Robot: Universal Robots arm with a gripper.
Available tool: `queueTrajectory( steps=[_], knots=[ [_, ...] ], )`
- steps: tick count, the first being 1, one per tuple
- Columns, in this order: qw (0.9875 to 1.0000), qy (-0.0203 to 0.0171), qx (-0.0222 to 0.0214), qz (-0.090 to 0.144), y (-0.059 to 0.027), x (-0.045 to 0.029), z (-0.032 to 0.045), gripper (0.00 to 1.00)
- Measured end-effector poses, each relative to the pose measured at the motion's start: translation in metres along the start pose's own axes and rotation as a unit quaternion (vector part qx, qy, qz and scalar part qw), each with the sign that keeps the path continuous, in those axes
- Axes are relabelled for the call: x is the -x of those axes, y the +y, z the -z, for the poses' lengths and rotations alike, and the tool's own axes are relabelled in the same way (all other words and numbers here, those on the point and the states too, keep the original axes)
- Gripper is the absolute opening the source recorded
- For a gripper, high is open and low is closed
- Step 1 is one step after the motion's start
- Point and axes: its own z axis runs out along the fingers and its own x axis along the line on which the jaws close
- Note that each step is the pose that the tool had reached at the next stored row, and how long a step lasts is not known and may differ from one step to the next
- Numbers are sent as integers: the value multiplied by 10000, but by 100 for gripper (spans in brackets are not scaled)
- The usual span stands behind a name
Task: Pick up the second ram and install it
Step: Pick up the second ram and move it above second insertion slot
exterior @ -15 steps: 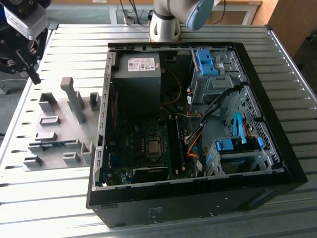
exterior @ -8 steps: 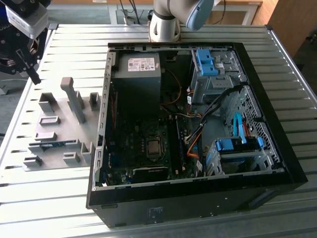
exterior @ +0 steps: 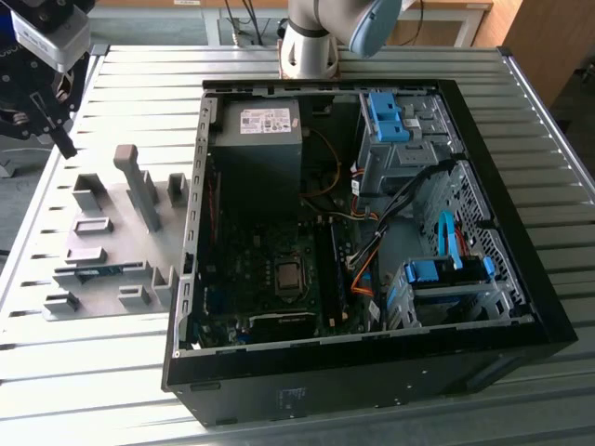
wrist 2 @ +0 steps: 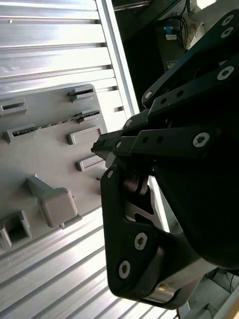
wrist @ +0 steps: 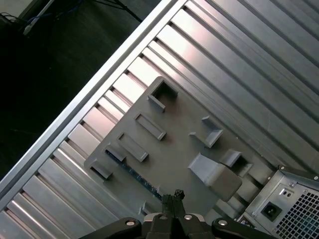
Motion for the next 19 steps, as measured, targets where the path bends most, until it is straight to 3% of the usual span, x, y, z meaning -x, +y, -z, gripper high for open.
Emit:
queueTrajectory(
  steps=[4,7,12,19],
  knots=[
    [9995,14,5,330,0,-1,-3,10],
    [9982,26,8,602,0,-1,-8,10],
    [9944,46,15,1058,0,-1,-13,10],
    [9892,64,20,1467,1,-3,-17,10]
  ],
)
